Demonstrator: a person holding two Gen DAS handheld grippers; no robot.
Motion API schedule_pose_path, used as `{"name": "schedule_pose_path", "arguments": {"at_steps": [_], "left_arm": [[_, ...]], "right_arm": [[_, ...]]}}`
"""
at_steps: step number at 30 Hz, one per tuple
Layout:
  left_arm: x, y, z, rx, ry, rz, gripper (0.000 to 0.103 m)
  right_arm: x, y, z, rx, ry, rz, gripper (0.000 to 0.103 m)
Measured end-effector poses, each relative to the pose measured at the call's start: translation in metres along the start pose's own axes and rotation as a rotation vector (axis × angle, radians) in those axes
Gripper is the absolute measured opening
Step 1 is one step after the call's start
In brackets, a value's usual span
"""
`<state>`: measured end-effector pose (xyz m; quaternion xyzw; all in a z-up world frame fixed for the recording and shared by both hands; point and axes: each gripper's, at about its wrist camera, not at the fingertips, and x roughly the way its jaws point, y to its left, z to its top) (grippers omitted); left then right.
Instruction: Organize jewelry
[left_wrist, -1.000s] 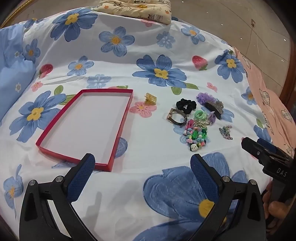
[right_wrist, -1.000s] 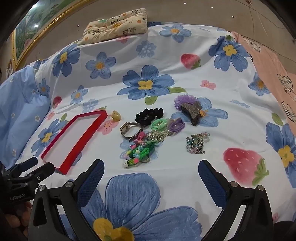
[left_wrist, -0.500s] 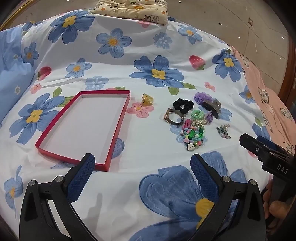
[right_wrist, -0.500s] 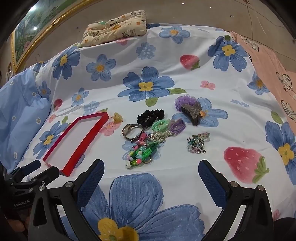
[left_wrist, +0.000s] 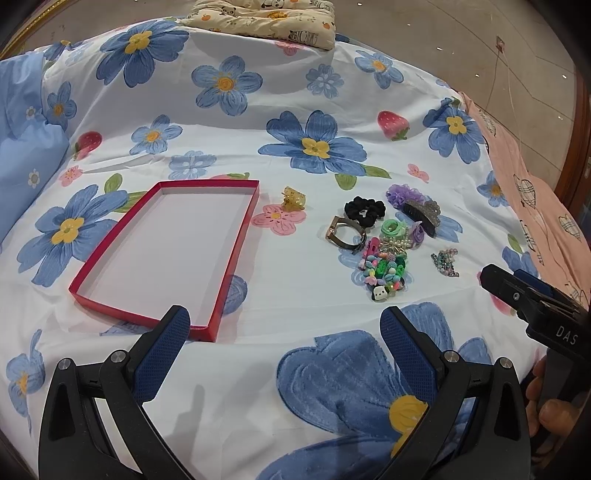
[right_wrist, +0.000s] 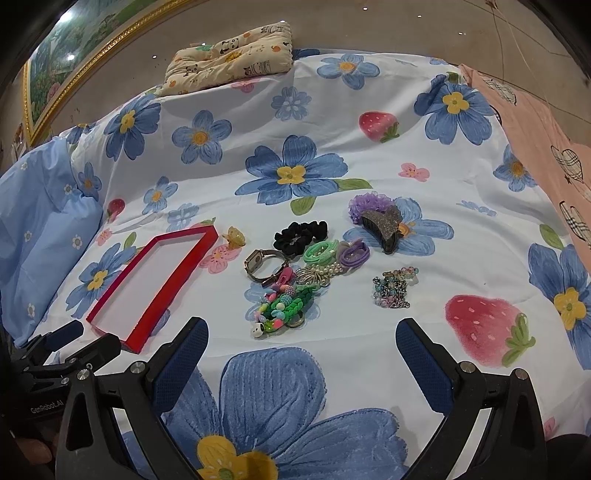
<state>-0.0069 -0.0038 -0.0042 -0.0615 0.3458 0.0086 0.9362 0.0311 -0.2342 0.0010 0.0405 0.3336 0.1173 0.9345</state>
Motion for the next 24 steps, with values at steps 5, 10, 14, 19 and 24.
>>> {"name": "schedule_pose_path", "arguments": {"at_steps": [5,10,14,19,24], "left_arm": [[0.0011,0.0004,-0.0004,0.000,-0.002,0.002,0.103],[0.0011,0.0003,-0.0005,-0.001,-0.001,0.002,0.103],[0.0010,0.0000,-0.0008,-0.003,-0.001,0.001,0.103],[0.0014,0.0007,-0.0005,-0.003,-0.001,0.000,0.103],[0.0010,0.0004,-0.0004,-0.004,0.000,0.000,0.103]], "right_arm": [[-0.0009,0.0007,0.0012,0.001,-0.002,0.004,0.103],[-0.0016,0.0013,0.0011,0.002,-0.003,0.003,0.103],[-0.0015,0.0015,0.0013,0.002,-0.003,0.004,0.103],[-0.0013,0.0015,0.0012,0.002,-0.002,0.003,0.103],[-0.0017,0.0017,0.0010,0.001,-0.004,0.003,0.103]]}}
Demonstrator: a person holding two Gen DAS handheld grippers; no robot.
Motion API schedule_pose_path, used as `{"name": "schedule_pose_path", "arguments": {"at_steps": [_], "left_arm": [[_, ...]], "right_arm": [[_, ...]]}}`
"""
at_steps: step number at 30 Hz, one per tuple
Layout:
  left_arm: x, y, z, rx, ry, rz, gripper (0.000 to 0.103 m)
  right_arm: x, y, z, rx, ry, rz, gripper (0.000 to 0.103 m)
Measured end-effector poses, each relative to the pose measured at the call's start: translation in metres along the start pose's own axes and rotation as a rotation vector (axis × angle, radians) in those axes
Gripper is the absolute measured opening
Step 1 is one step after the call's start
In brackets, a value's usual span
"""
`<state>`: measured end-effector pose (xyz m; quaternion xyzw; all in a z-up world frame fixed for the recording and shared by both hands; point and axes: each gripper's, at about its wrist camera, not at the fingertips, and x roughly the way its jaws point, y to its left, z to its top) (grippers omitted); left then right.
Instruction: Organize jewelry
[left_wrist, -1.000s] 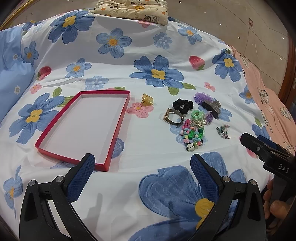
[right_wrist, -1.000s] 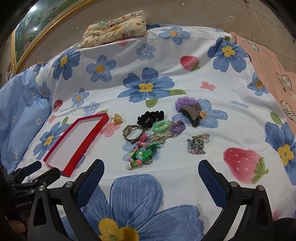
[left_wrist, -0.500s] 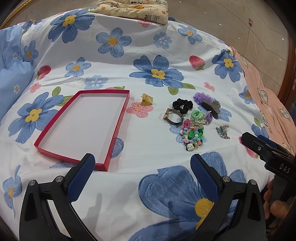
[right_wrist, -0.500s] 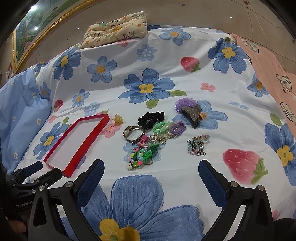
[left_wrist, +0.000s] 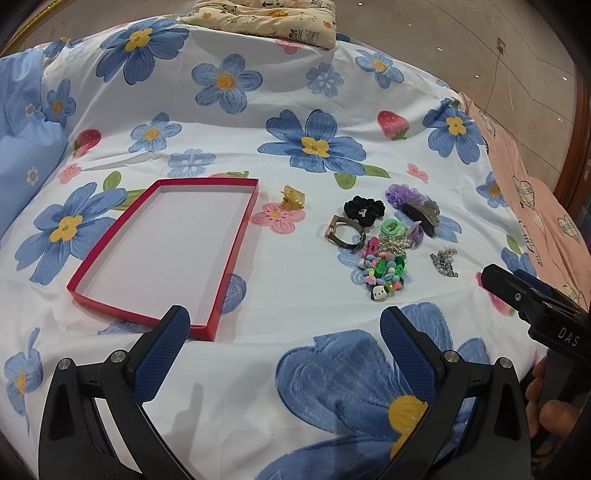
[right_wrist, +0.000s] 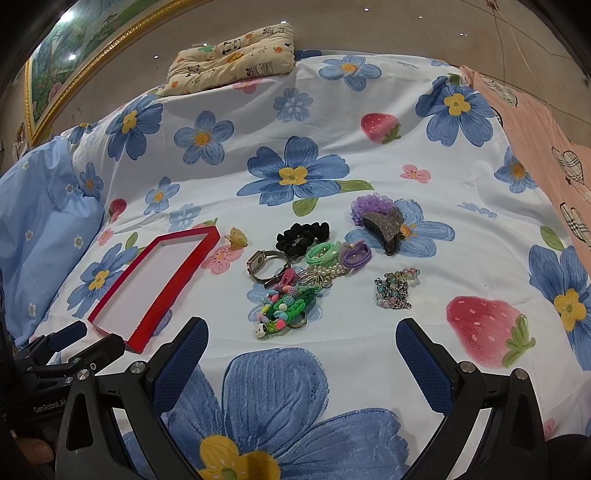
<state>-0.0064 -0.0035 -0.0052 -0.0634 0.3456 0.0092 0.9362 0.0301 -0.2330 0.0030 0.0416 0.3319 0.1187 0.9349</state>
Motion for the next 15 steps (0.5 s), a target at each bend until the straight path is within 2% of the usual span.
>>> {"name": "schedule_pose_path", "arguments": {"at_steps": [15], "left_arm": [[0.012,-0.006,0.009,0.015,0.024,-0.023,0.103]], "right_arm": [[0.004,-0.003,0.000,0.012,0.005,0.020,0.102]]}}
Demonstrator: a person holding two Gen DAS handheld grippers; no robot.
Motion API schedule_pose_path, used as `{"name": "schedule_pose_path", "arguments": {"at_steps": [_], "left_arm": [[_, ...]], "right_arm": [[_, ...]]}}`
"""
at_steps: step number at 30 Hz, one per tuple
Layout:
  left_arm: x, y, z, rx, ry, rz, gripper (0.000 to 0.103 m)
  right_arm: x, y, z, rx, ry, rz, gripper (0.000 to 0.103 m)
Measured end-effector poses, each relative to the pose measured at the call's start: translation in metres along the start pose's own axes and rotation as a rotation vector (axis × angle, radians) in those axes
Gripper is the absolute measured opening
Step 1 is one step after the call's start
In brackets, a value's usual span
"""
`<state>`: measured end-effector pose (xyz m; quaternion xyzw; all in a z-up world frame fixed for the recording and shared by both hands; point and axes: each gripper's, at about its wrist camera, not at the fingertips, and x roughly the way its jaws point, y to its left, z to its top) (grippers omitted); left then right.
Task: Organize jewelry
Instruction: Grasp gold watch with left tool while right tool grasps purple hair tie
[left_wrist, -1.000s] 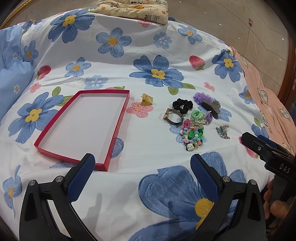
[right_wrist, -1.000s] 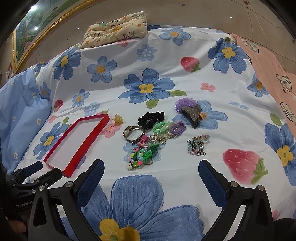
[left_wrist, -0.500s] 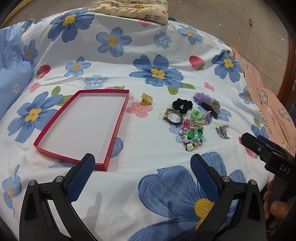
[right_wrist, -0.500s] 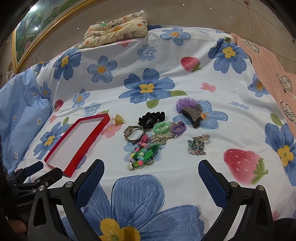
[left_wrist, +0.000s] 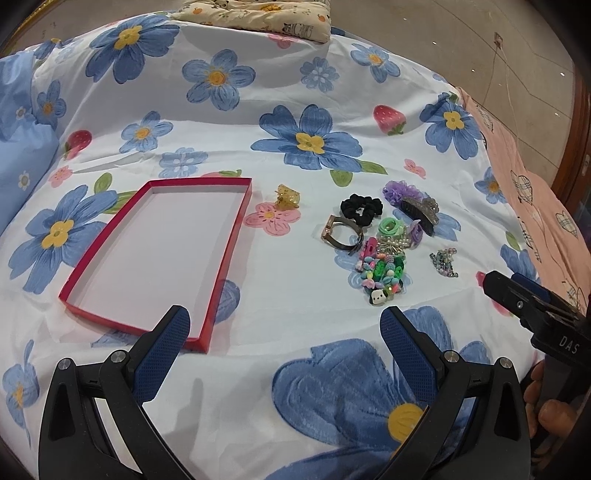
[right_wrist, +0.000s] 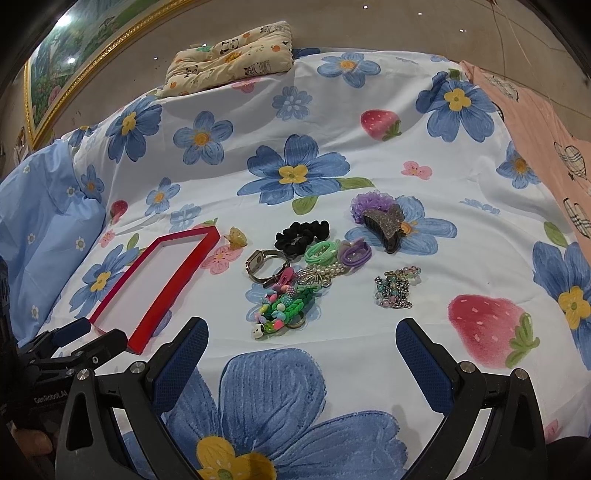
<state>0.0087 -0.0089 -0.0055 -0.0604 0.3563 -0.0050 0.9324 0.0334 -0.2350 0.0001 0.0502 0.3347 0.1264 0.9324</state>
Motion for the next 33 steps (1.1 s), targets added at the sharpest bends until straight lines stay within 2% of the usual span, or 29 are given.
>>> {"name": "schedule_pose_path", "arguments": {"at_steps": [9,13,20,22,24,26,31,33], "left_arm": [[0.021,-0.003,0.024,0.027,0.030,-0.043,0.103],[0.037,-0.004,0.039,0.026,0.048,-0.058,0.103],[0.071,-0.003,0.061,0.022,0.096,-0.066,0.103],[0.081,-0.004,0.066,0.024,0.110,-0.071,0.100],[0.094,-0.006,0.071,0.027,0.132,-0.079,0.093],[0.107,-0.008,0.074,0.033,0.153,-0.088,0.087],[0.140,-0.011,0.081,0.021,0.207,-0.116,0.080],[0.150,-0.012,0.084,0.020,0.221,-0.124,0.078]], "right_arm": [[0.018,-0.013,0.013,0.025,0.028,0.034,0.102],[0.032,-0.020,0.028,0.047,0.036,0.083,0.102],[0.068,-0.037,0.046,0.073,0.081,0.082,0.101],[0.078,-0.043,0.049,0.083,0.095,0.082,0.101],[0.087,-0.049,0.051,0.089,0.102,0.078,0.101],[0.099,-0.056,0.054,0.098,0.119,0.070,0.095],[0.125,-0.070,0.058,0.134,0.153,0.061,0.061],[0.134,-0.075,0.058,0.150,0.168,0.064,0.054]]}}
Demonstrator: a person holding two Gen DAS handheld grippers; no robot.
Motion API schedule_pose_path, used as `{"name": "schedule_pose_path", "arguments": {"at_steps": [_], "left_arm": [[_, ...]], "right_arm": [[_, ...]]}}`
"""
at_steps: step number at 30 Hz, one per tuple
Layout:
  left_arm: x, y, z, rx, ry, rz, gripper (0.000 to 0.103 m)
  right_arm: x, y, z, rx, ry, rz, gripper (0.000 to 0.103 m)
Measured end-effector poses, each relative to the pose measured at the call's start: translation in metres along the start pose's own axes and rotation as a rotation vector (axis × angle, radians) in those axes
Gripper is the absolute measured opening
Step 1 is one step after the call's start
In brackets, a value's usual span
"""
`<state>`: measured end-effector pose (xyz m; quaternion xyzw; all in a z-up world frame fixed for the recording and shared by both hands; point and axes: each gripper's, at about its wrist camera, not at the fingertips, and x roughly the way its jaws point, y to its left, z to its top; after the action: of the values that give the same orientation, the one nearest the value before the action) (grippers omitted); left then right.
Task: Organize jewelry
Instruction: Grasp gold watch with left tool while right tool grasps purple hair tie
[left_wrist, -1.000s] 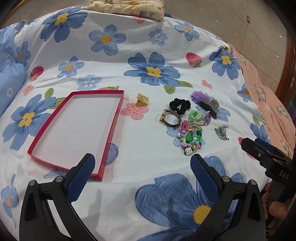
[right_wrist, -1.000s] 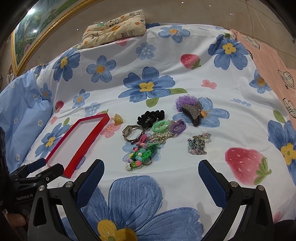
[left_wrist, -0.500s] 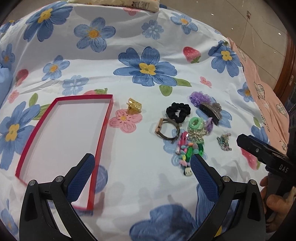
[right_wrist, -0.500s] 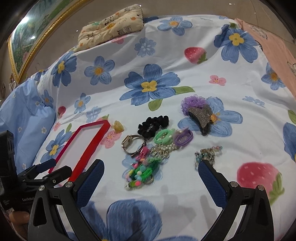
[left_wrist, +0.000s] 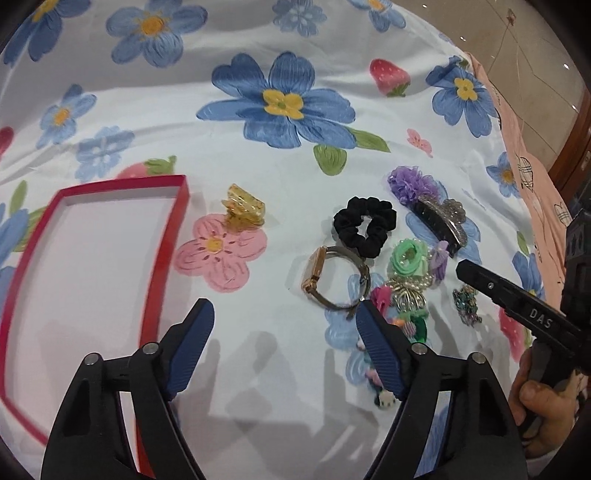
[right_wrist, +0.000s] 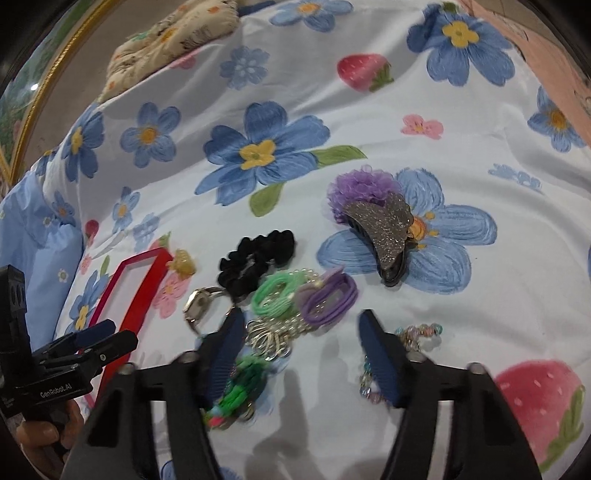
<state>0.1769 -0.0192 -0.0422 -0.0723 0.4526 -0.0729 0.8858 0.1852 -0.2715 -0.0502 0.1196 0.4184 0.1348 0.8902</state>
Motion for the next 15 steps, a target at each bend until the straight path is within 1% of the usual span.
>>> {"name": "schedule_pose_path", "arguments": {"at_steps": [1,5,7,9,10,11,12,13,14,15], "left_arm": [[0.005,0.000,0.003,0.002,0.005,-0.002,0.077],[0.024,-0.002,0.013,0.012,0.028,-0.007,0.075],[0.036,-0.003,0.016,0.018,0.049,-0.011,0.072],[0.046,-0.004,0.018,0.022,0.070,-0.021,0.064],[0.051,-0.004,0.018,0.023,0.080,-0.024,0.061],[0.056,-0.004,0.019,0.023,0.092,-0.033,0.052],[0.059,-0.003,0.018,0.021,0.102,-0.044,0.042],[0.063,-0.003,0.018,0.019,0.113,-0.057,0.038],[0.064,-0.003,0.018,0.020,0.114,-0.061,0.034],[0.064,-0.004,0.017,0.024,0.111,-0.064,0.030]], "right_arm": [[0.005,-0.003,0.001,0.005,0.008,0.002,0.052],[0.022,-0.010,0.006,0.030,0.040,-0.023,0.052],[0.029,-0.015,0.008,0.053,0.051,-0.015,0.051],[0.035,-0.015,0.009,0.051,0.061,-0.018,0.048],[0.037,-0.015,0.009,0.049,0.066,-0.016,0.041],[0.039,-0.014,0.009,0.048,0.072,-0.013,0.036],[0.041,-0.014,0.008,0.048,0.078,-0.006,0.027],[0.042,-0.013,0.007,0.046,0.079,0.003,0.019],[0.040,-0.011,0.006,0.041,0.073,0.003,0.015],[0.039,-0.009,0.006,0.036,0.068,0.005,0.006]]}}
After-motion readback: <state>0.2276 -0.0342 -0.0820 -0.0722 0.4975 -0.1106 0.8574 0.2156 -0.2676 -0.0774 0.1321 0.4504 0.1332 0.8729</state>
